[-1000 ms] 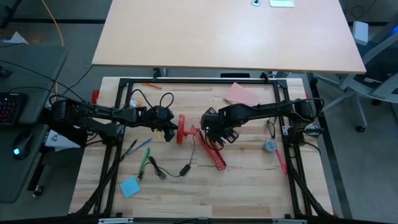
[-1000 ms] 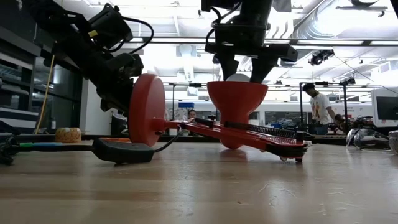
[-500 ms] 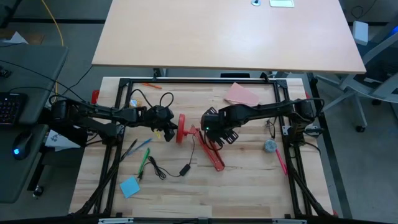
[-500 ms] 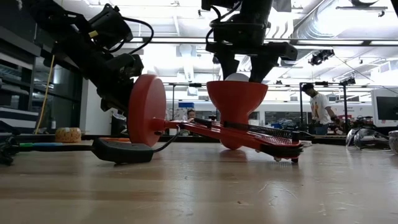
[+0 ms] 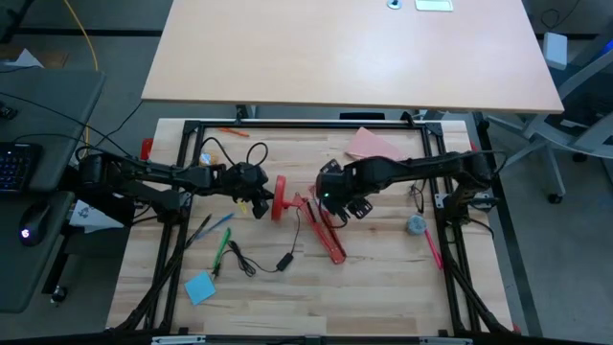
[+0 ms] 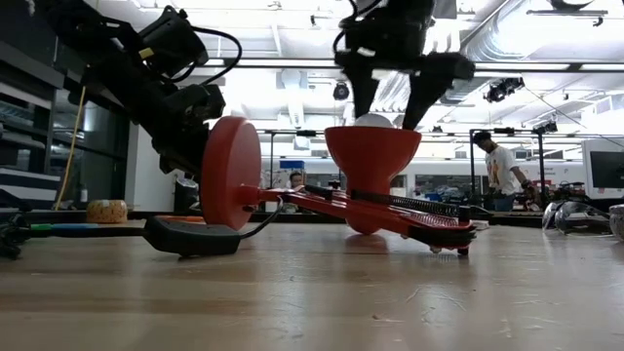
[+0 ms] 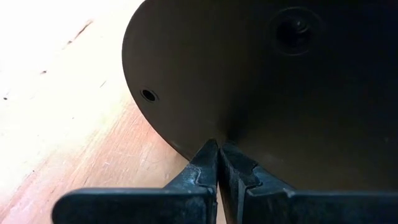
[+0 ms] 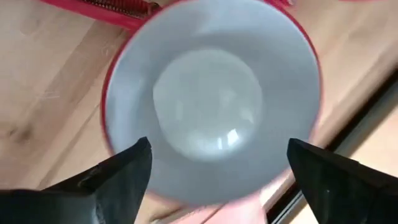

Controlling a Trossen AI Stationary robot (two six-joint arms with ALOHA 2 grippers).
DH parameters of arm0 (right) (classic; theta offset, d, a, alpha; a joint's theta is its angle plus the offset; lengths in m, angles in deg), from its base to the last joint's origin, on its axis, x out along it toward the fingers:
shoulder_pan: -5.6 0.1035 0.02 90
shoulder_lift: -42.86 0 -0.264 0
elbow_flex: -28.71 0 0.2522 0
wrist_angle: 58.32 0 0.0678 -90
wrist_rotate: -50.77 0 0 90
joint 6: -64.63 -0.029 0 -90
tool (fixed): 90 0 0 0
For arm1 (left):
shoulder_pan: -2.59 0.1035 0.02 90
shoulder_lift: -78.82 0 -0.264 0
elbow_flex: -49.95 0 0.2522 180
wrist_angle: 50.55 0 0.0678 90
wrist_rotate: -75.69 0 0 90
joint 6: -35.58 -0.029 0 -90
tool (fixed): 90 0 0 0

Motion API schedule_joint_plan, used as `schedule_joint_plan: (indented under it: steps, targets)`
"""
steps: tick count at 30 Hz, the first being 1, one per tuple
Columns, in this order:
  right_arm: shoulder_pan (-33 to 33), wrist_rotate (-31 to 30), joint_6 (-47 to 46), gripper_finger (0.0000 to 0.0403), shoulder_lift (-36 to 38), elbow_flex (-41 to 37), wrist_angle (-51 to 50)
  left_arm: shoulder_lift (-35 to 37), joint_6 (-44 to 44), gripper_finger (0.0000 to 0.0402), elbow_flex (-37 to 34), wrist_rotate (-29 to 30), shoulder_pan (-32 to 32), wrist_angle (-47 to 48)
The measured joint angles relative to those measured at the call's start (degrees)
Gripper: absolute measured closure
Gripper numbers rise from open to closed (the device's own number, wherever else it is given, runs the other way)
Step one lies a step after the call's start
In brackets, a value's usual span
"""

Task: Screw lightbulb
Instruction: Remove the white lightbulb from the red lamp

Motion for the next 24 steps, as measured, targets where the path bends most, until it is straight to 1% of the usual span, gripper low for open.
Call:
schedule_joint_plan:
  steps: [2,3,5,7,10,12,15,17,18,22,24]
  targets:
    - [-0.3,-0.1,-4.1,0.0037,1.9,0.0,-1.5,0.0,-0.1,0.0402,0.0,-0.1,0.0,0.0]
    - [-0.4,0.0,-8.0,0.0037,2.9,0.0,-2.1,0.0,-0.1,0.0401,0.0,-0.1,0.0,0.0]
    - [-1.1,1.2,-21.1,0.0036,4.8,0.0,-2.9,0.0,-0.1,0.0401,0.0,-0.1,0.0,0.1]
    - [-1.7,4.3,-37.8,0.0036,6.2,0.0,-3.3,0.0,0.0,0.0401,0.0,-0.1,0.0,0.1]
    - [-2.7,7.6,-58.8,0.0036,7.0,0.0,0.0,0.0,0.0,0.0401,0.0,-0.1,0.0,0.1]
    - [-3.0,7.9,-68.9,0.0036,7.1,0.0,1.9,0.0,-0.1,0.0401,0.0,-0.1,0.0,0.1]
    - [-3.0,8.5,-80.6,0.0036,7.0,0.0,2.5,0.0,0.0,0.0402,0.0,-0.1,0.0,0.1]
    - [-2.9,8.4,-86.4,0.0036,6.8,0.0,4.1,0.0,0.0,0.0401,0.0,-0.1,0.0,0.1]
    - [-2.8,8.4,-87.6,0.0036,6.8,0.0,4.4,0.0,0.0,0.0402,0.0,-0.1,0.0,0.1]
    - [-2.0,6.2,-85.9,0.0036,6.6,0.0,4.3,0.0,0.0,0.0401,0.0,-0.1,0.0,0.1]
    - [-1.6,6.2,-84.2,0.0036,6.0,0.0,4.1,0.0,0.0,0.0401,0.0,-0.4,0.0,0.1]
